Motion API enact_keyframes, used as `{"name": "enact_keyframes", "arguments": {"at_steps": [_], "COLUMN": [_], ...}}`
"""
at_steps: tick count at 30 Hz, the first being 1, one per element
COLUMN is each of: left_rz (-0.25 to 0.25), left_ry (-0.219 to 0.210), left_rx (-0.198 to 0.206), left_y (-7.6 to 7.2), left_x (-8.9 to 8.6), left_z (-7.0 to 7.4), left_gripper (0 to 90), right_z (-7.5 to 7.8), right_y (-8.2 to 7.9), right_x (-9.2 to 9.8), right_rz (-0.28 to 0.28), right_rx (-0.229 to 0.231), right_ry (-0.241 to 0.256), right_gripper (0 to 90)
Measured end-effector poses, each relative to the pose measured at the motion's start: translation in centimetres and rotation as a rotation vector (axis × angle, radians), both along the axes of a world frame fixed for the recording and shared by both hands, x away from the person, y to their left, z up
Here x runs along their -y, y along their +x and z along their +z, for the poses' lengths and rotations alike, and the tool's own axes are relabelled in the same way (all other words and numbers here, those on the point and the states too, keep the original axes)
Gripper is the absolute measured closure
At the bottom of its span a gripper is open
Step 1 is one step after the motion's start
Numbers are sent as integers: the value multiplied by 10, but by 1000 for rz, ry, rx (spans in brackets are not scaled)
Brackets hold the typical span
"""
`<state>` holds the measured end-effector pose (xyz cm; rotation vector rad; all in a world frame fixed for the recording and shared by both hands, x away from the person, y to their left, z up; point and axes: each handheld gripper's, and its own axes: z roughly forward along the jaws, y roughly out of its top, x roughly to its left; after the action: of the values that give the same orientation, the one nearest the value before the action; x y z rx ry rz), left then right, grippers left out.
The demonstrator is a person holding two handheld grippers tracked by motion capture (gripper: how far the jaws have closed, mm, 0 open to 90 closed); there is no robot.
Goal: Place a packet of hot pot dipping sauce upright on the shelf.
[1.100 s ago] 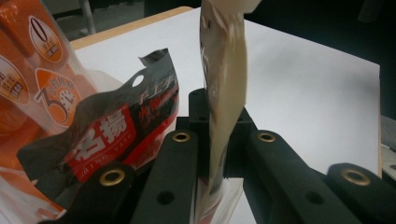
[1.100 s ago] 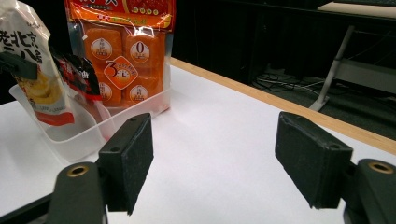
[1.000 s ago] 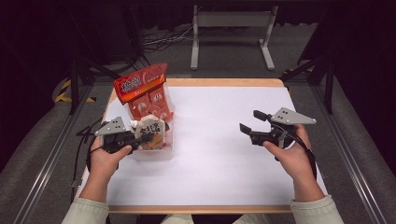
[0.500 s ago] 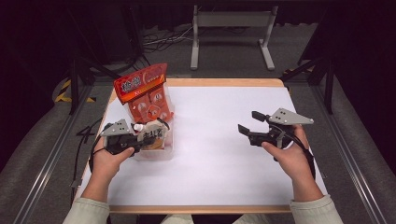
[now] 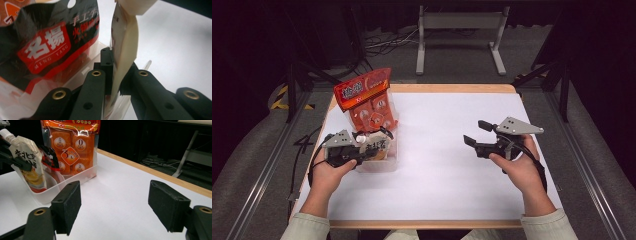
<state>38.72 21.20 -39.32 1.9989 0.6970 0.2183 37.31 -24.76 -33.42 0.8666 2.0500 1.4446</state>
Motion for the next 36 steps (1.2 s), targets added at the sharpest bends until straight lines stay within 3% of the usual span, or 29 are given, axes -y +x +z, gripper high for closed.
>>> {"name": "enact_keyframes", "arguments": {"at_steps": [1, 7, 13, 18, 23, 25, 28, 30, 36], "left_rz": [4, 6, 27, 42, 49, 74, 132, 137, 191], "left_ry": [22, 23, 14, 31, 16, 3, -10, -35, -18], "left_rx": [-6, -7, -49, -46, -47, -37, 9, 24, 85], "left_y": [-1, -2, -3, -3, -3, -4, -6, -9, -25], "left_x": [0, -1, -8, -11, -12, -13, -15, -17, -27], "left_z": [0, 0, -1, -2, -2, -2, 3, 7, 19], "left_gripper": [840, 835, 820, 803, 766, 669, 380, 276, 108], "right_z": [0, 0, 0, -1, 0, 0, 0, 0, 1], "right_y": [0, 1, 2, 2, 2, 2, 1, 1, -2], "right_x": [0, -2, -3, -4, -3, -3, -2, -1, 7], "right_rz": [0, 6, 8, 12, 9, 9, 9, 5, -16], "right_rx": [0, -1, -2, -6, -6, -6, -5, -4, 7], "right_ry": [2, 4, 5, 3, 7, 6, 9, 11, 10], "right_gripper": [271, 270, 269, 269, 269, 269, 269, 267, 259]}}
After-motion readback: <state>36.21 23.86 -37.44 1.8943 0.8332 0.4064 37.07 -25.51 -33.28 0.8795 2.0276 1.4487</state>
